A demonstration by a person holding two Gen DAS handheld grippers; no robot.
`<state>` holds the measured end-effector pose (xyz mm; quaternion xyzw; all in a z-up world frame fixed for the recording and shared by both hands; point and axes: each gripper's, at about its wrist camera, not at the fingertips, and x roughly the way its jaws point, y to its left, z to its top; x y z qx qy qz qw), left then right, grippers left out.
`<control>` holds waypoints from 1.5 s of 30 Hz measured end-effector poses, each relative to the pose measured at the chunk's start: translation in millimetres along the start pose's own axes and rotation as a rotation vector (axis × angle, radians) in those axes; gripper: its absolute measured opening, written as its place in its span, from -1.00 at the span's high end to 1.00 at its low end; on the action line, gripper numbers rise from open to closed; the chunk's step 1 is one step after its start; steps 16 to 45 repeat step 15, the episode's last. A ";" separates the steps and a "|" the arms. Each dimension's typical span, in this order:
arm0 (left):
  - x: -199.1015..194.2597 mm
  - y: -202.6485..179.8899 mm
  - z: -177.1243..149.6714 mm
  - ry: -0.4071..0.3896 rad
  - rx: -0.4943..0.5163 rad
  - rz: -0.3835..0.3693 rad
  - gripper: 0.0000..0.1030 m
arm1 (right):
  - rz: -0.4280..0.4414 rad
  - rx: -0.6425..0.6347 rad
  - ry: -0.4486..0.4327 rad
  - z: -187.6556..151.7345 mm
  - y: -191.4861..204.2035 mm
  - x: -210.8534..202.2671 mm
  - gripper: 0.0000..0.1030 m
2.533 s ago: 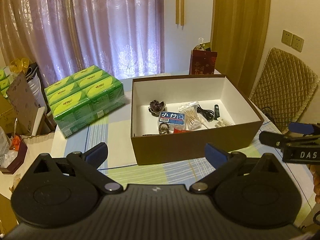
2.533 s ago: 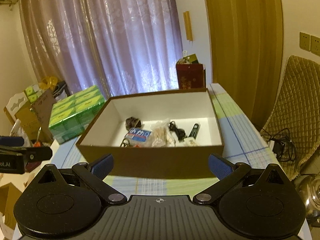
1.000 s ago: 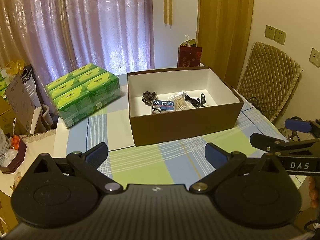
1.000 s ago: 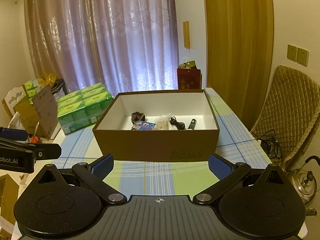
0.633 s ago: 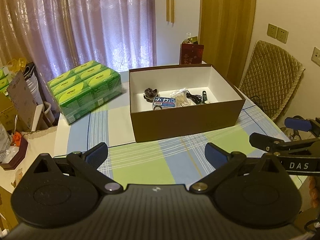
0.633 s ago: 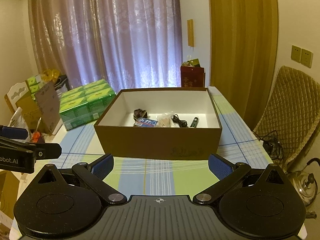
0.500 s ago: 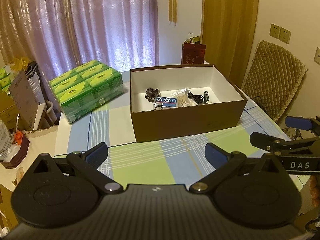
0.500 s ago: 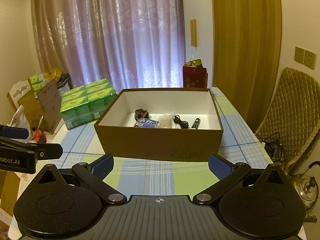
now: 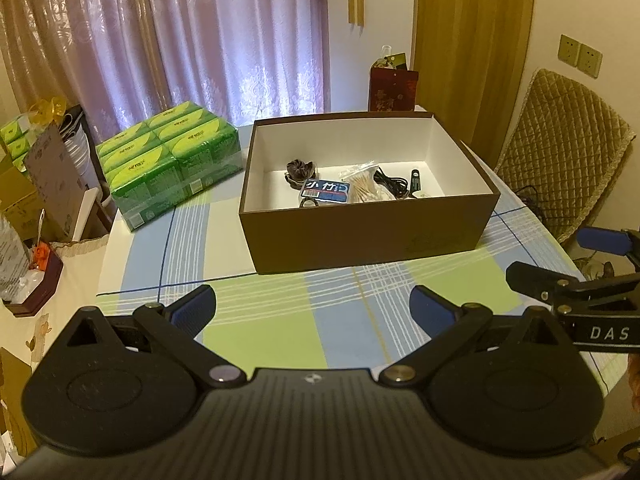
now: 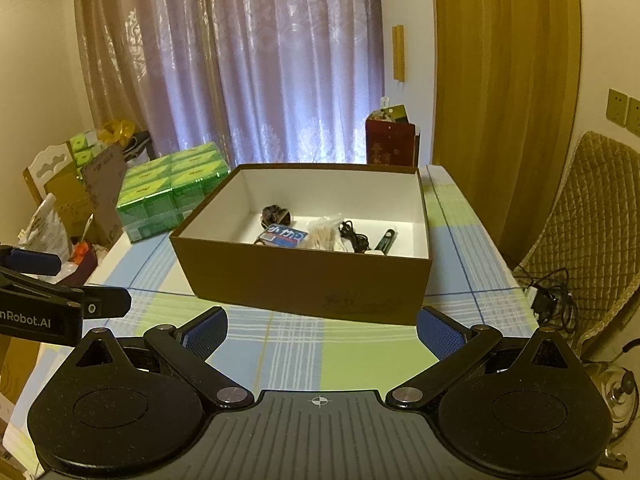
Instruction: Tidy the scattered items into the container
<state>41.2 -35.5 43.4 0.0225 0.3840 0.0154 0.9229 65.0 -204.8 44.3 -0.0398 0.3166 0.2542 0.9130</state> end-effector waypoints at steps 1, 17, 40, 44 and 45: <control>1.7 -2.1 1.2 0.002 -0.002 0.005 -0.98 | 0.005 -0.001 0.001 0.5 -2.6 1.4 -1.00; 26.5 -14.1 15.5 0.019 -0.022 0.041 -0.98 | 0.041 -0.040 0.021 12.7 -18.2 26.7 -1.00; 26.5 -14.1 15.5 0.019 -0.022 0.041 -0.98 | 0.041 -0.040 0.021 12.7 -18.2 26.7 -1.00; 26.5 -14.1 15.5 0.019 -0.022 0.041 -0.98 | 0.041 -0.040 0.021 12.7 -18.2 26.7 -1.00; 26.5 -14.1 15.5 0.019 -0.022 0.041 -0.98 | 0.041 -0.040 0.021 12.7 -18.2 26.7 -1.00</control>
